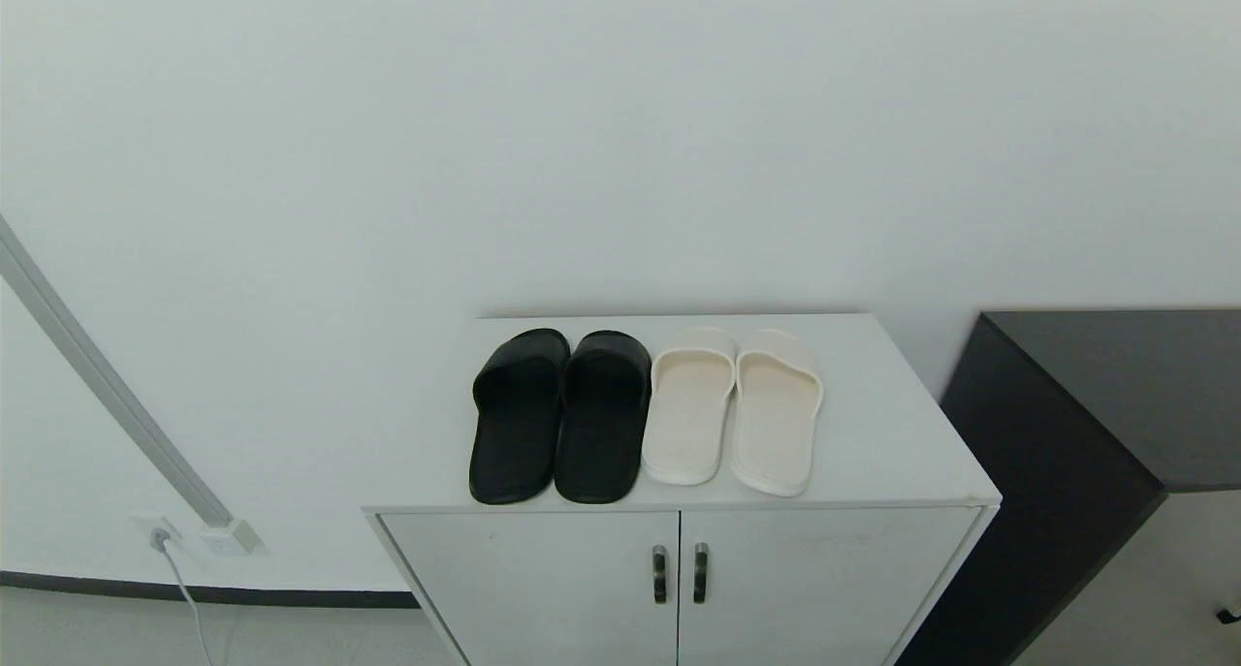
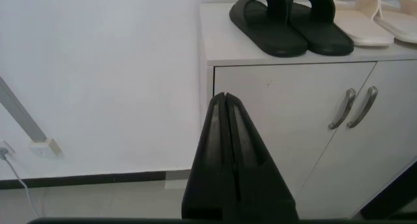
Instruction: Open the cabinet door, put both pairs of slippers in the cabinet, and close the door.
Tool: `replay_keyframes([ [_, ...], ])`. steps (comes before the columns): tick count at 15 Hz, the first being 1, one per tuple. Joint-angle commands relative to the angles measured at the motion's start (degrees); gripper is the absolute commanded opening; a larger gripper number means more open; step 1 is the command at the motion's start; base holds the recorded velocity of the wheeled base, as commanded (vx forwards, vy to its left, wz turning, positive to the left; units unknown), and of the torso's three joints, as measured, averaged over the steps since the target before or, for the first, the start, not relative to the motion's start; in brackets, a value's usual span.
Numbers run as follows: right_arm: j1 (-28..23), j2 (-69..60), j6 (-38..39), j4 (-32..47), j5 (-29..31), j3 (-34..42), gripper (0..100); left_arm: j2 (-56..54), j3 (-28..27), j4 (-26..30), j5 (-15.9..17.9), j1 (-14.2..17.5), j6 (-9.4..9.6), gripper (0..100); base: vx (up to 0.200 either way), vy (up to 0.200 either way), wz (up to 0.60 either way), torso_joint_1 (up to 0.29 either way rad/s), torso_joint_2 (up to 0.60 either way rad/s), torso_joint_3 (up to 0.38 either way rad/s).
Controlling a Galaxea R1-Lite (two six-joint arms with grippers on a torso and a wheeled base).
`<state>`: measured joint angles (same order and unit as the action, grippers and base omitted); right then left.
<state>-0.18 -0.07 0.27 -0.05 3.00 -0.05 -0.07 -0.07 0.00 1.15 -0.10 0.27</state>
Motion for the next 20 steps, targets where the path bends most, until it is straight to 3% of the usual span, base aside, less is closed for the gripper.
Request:
replay_keyframes([
  [1, 0.0, 0.1, 0.1, 0.0, 0.0, 0.0, 100, 0.1, 0.0, 0.0, 0.0, 0.0, 0.0, 0, 0.0, 0.0, 0.0, 0.0, 0.0, 0.0],
  [6, 0.0, 1.0, 0.6, -0.7, 0.4, -1.1, 100, 0.1, 0.1, 0.0, 0.0, 0.0, 0.0, 0, 0.0, 0.0, 0.0, 0.0, 0.0, 0.0],
  [8, 0.8, 9.7, 11.8, 2.8, 0.3, -17.8, 100, 0.1, 0.0, 0.0, 0.0, 0.0, 0.0, 0, 0.0, 0.0, 0.0, 0.0, 0.0, 0.0],
  [9, 0.9, 11.9, 9.1, 4.8, -0.9, -17.8, 100, 0.1, 0.0, 0.0, 0.0, 0.0, 0.08, 0, 0.0, 0.0, 0.0, 0.0, 0.0, 0.0],
  [10, 1.0, 16.3, 3.4, 5.7, -5.6, -14.1, 100, 0.1, 0.0, -0.1, 0.0, 0.0, 0.0, 0, 0.0, 0.0, 0.0, 0.0, 0.0, 0.0],
  [13, 1.6, 30.2, 3.2, 0.0, -11.4, -14.2, 100, 0.1, 0.0, -0.1, 0.0, 0.0, 0.0, 0, 0.0, 0.0, 0.0, 0.0, 0.0, 0.0],
  [16, 8.9, 46.8, 3.3, -13.6, -10.3, -16.5, 100, 0.1, 0.0, -0.1, 0.0, 0.0, 0.0, 0, 0.0, 0.0, 0.0, 0.0, 0.0, 0.0],
  [20, 25.7, 62.9, 9.8, -21.3, 0.9, -26.3, 100, 0.1, 0.1, 0.0, 0.0, 0.0, 0.0, 0, 0.0, 0.0, 0.0, 0.0, 0.0, 0.0],
])
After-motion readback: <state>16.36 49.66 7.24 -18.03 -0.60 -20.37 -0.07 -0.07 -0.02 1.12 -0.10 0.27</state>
